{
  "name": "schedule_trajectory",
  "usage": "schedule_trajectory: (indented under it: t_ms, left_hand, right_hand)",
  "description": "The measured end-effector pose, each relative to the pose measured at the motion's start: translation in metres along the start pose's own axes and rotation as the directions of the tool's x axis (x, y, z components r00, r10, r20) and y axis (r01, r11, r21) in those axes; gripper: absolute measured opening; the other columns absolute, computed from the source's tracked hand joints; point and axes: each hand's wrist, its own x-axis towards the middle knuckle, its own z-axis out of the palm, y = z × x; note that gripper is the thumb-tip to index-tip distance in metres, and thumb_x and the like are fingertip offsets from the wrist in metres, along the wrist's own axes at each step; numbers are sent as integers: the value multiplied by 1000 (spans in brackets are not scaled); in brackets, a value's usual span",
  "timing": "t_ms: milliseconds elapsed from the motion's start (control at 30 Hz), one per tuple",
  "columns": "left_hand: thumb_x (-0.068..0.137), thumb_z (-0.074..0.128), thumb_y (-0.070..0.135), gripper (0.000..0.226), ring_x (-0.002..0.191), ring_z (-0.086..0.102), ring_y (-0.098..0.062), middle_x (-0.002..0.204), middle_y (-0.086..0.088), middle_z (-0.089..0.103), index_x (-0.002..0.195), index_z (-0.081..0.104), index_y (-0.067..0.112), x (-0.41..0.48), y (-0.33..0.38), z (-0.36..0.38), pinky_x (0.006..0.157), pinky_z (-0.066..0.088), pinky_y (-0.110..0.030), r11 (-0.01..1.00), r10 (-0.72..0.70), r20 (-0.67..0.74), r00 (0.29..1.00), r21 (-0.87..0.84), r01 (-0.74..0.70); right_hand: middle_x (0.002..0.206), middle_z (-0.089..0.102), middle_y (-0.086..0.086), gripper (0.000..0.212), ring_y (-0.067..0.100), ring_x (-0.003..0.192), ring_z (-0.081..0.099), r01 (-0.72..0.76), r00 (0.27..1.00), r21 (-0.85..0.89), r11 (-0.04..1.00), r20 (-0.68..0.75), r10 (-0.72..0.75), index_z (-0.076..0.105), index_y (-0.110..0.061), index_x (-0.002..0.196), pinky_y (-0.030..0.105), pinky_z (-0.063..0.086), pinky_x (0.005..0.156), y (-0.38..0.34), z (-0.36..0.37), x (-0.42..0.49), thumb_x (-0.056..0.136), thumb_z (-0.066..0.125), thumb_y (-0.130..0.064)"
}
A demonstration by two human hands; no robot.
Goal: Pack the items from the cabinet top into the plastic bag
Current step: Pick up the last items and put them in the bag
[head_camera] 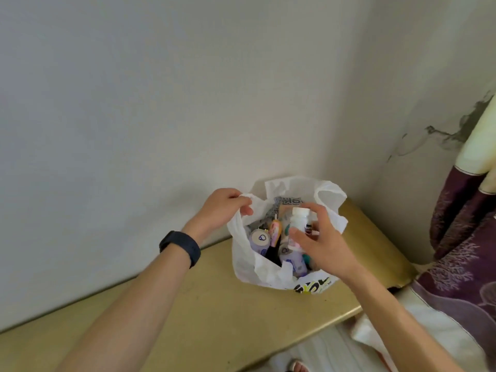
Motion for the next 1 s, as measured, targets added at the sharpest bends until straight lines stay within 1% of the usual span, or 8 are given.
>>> schedule_trajectory:
  t_ms: [167, 300, 433, 567, 700, 800, 900, 1000]
  left_hand:
    - [94, 60, 27, 19, 83, 67, -5, 81, 8, 77, 94, 71, 11, -15, -11, 9, 74, 44, -23, 986, -16, -34, 999, -165, 10]
    - [94, 60, 29, 18, 87, 68, -9, 80, 10, 76, 92, 71, 14, -21, -18, 8, 79, 47, -26, 985, -17, -53, 998, -172, 8]
    - [94, 60, 30, 21, 88, 67, -18, 80, 11, 76, 84, 72, 16, -24, -26, 1, 80, 47, -30, 982, -25, -72, 997, -187, 11]
    - [94, 60, 27, 24, 70, 62, 1, 80, 6, 76, 83, 71, 10, -22, -30, -2, 65, 44, -13, 970, -35, -88, 995, -242, 13]
    - [94, 60, 27, 24, 72, 62, -2, 77, 6, 74, 80, 71, 10, -19, -27, 1, 66, 43, -14, 962, -30, -70, 997, -274, 10]
    - [95, 56, 30, 29, 76, 59, -12, 66, 4, 69, 85, 70, 7, -16, -28, 6, 77, 42, -26, 944, -73, -64, 995, -328, 48]
    - [101, 48, 30, 27, 65, 55, -17, 52, 3, 57, 94, 68, 13, -9, -32, 14, 86, 45, -37, 898, -141, -62, 988, -427, 102]
    - [102, 46, 23, 24, 52, 52, -14, 47, 2, 52, 101, 69, 14, -2, -32, 20, 94, 44, -39, 850, -151, -10, 988, -512, 125]
  right_hand:
    - [80, 62, -7, 48, 14, 66, 60, -22, 1000, -390, 921, 8, 27, 38, -33, 128, 31, 46, 61, 39, 36, 61, 89, 65, -31]
    - [95, 67, 7, 55, 18, 70, 61, -82, 996, -442, 893, -14, 85, 36, -31, 127, 36, 54, 63, 78, 53, 83, 83, 68, -19]
    - [82, 62, 1, 57, 20, 63, 59, -103, 994, -549, 830, -27, 106, 32, -36, 130, 36, 52, 52, 99, 58, 87, 85, 63, -21]
    - [127, 58, 10, 64, 28, 96, 63, -77, 982, -648, 758, 82, 169, 34, -29, 145, 32, 49, 81, 87, 50, 81, 88, 63, -25]
    - [150, 39, 5, 53, 27, 127, 51, 195, 959, -642, 742, -35, -281, 48, -24, 137, 33, 47, 95, 52, 26, 39, 88, 66, -17]
    - [150, 36, 18, 60, 37, 137, 37, 195, 718, -772, 605, -307, -624, 47, -13, 137, 44, 44, 101, 33, 4, 10, 82, 72, -23]
    - [157, 20, 25, 95, 42, 146, 19, -128, 812, -743, 657, -459, -361, 21, -10, 151, 50, 20, 117, 40, -21, 16, 78, 75, -38]
    - [148, 44, 16, 81, 36, 134, 44, -293, 922, -556, 778, -379, 76, 22, -12, 151, 47, 35, 110, 50, -38, 28, 89, 66, -40]
